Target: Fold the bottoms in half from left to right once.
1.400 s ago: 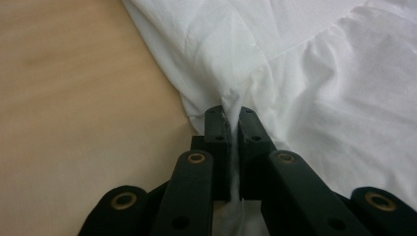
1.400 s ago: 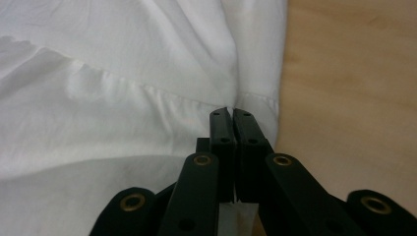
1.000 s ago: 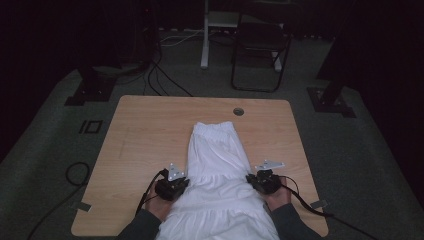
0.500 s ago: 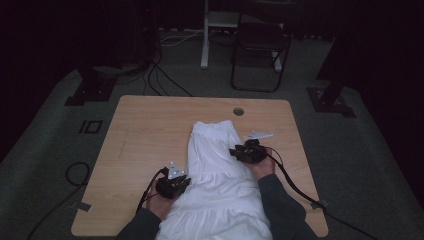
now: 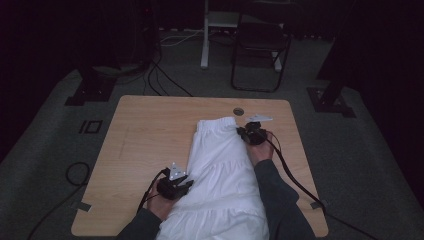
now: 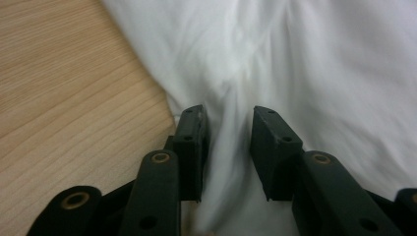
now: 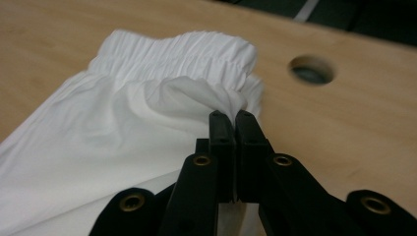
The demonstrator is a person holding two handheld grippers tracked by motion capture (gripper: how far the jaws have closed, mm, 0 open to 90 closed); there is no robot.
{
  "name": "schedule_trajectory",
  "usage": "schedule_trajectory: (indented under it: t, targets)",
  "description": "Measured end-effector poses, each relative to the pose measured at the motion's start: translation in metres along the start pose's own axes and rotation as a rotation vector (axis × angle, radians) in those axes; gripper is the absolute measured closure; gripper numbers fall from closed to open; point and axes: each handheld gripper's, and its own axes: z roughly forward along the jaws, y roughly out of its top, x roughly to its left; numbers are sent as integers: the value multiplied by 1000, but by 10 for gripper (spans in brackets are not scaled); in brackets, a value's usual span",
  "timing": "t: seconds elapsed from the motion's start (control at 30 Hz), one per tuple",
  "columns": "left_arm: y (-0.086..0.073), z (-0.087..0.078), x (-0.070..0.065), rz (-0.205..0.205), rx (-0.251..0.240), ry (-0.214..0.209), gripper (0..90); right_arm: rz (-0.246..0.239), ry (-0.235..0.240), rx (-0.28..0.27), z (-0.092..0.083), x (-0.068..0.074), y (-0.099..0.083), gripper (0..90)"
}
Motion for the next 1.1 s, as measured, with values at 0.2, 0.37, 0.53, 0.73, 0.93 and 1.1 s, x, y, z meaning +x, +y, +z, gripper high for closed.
schedule_trajectory:
  t: [0.2, 0.37, 0.53, 0.73, 0.93, 1.1]
  targets:
    - [0, 0, 0, 2, -2, -8, 639, -36, -49, 100, 30, -2, -10, 863]
    - [10, -6, 5, 14, 37, -22, 567, -31, -59, 166, 48, 2, -25, 836]
    - [52, -20, 20, 50, -39, 21, 515, -17, -64, 167, 50, 2, -27, 821]
    - [104, 24, 38, 40, -48, 53, 499, 34, -38, 151, 50, -3, -30, 819]
    - [101, 90, 48, -21, 60, 74, 516, 57, -23, 120, 48, -6, -34, 819]
    - [90, 85, 42, -7, 39, 92, 525, 69, -14, 109, 45, -4, -39, 819]
